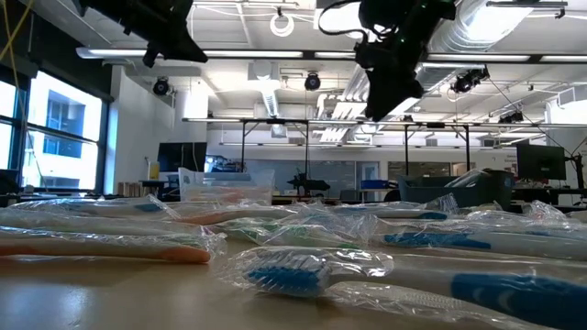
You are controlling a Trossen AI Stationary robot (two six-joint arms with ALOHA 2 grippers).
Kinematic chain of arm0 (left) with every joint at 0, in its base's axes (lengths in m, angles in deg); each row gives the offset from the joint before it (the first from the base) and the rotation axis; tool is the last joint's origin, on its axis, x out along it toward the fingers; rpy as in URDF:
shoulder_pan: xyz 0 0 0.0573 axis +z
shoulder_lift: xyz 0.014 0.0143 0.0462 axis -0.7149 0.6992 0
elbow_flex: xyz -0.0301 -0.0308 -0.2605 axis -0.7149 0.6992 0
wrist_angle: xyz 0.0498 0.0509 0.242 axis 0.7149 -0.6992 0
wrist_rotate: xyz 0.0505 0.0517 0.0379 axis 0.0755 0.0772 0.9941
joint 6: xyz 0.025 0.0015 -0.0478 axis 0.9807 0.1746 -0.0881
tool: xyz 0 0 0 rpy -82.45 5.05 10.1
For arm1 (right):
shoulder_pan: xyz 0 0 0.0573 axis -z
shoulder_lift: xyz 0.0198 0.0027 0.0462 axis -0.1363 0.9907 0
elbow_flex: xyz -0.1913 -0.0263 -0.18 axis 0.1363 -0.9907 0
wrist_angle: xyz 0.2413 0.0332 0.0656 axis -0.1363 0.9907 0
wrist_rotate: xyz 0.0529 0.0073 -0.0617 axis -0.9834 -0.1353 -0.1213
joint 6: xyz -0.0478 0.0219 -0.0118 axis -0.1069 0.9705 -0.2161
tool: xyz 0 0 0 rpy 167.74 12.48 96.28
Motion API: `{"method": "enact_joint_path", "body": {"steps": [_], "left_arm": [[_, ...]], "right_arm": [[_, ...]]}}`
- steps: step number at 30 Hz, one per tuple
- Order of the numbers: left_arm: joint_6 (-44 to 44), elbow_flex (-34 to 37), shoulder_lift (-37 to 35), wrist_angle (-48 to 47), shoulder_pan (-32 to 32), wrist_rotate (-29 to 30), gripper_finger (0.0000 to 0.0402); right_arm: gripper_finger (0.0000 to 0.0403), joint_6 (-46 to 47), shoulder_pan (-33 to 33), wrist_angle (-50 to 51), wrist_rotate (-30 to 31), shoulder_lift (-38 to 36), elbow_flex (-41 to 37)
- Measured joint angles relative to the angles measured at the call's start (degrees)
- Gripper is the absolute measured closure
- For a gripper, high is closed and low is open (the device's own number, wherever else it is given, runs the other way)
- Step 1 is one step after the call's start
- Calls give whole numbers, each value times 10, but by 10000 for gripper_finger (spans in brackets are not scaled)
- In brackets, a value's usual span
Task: Pick & Place Toothbrushes
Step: Put the blue toothbrush into the gray bin
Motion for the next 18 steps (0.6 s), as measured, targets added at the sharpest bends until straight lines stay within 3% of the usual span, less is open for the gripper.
{"method": "enact_joint_path", "body": {"steps": [5, 13, 18], "left_arm": [[0, 0, 0, -5, 0, 0, 401], [0, 0, 3, -6, 0, 0, 401], [21, 0, 3, -5, 0, 1, 401]], "right_arm": [[259, 62, -41, 1, 41, 0, -8], [259, 76, -110, -15, 39, 25, -8], [259, 62, -145, -24, 6, 66, -8]]}}
